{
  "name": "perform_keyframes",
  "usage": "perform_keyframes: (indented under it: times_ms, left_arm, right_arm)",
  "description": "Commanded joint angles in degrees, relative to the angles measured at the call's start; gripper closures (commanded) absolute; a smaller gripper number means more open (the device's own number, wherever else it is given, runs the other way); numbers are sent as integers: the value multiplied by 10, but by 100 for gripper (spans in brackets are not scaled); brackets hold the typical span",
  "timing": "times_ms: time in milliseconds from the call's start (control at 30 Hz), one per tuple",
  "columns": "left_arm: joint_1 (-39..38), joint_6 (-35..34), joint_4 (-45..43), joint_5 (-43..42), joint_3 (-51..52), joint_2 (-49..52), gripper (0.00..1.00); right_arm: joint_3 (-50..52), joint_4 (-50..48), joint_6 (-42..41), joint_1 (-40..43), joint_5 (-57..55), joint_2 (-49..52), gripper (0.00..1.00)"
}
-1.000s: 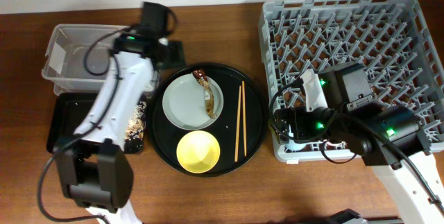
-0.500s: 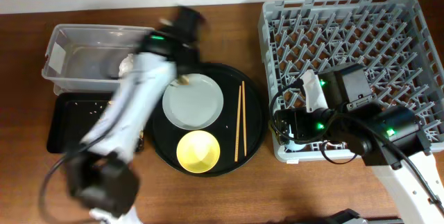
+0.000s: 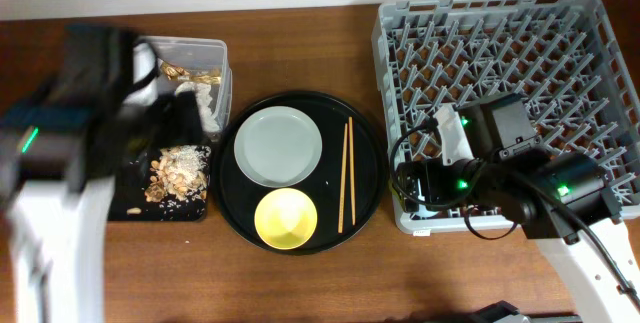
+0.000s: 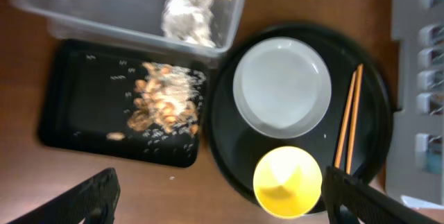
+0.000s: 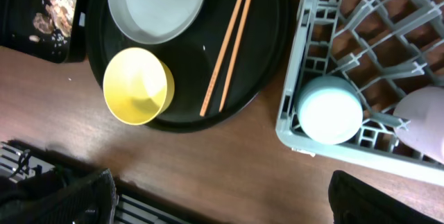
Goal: Sort waste into correct bins and load items into the dishwasher rack
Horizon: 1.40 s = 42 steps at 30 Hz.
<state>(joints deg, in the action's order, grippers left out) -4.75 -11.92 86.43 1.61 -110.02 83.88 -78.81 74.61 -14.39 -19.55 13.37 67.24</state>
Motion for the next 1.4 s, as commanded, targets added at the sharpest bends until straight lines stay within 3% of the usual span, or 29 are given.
perform_keyframes:
  times_ms: [0, 100, 167, 233, 267, 300, 333, 367, 467, 567, 633, 767, 800, 1167, 1267, 1367]
  left_arm:
    - [0, -35, 70, 53, -9, -154, 1]
    - [0, -32, 103, 53, -7, -292, 1]
    - [-1, -32, 101, 97, -6, -362, 1]
    - [-22, -23, 57, 135, 38, -402, 1]
    - [-21, 32, -23, 127, 95, -420, 1]
    - [-8, 118, -156, 74, 203, -456, 0]
    - [-2, 150, -231, 36, 273, -483, 1]
    - [1, 163, -365, -12, 416, -537, 1]
    - [5, 163, -551, -92, 672, -642, 1]
    - [31, 163, -660, -139, 861, -769, 1]
    - [35, 163, -667, -139, 943, -838, 1]
    - [35, 162, -798, -144, 1081, -836, 1]
    - [35, 161, -838, -154, 1095, -836, 1]
    - [35, 161, -830, -154, 1095, -835, 1]
    - [35, 161, -830, -154, 1095, -835, 1]
    - [35, 161, -830, -154, 1095, -835, 1]
  right_arm:
    - [-3, 0, 0, -3, -1, -1, 1]
    - [-3, 0, 0, -3, -1, -1, 1]
    - [-3, 0, 0, -3, -1, -1, 1]
    - [-3, 0, 0, -3, -1, -1, 1]
    - [-3, 0, 0, -3, -1, -1, 1]
    - [-3, 0, 0, -3, -1, -1, 1]
    - [-3, 0, 0, -3, -1, -1, 1]
    - [-3, 0, 0, -3, -1, -1, 1]
    - [-3, 0, 0, -3, -1, -1, 1]
    - [-3, 0, 0, -3, -1, -1, 1]
    - [-3, 0, 0, -3, -1, -1, 1]
    - [-3, 0, 0, -3, -1, -1, 1]
    - [-3, 0, 0, -3, -1, -1, 2]
    - [-3, 1, 0, -3, -1, -1, 1]
    - [-1, -42, 108, -2, -56, -41, 1]
    - [58, -184, 259, 16, -48, -148, 1]
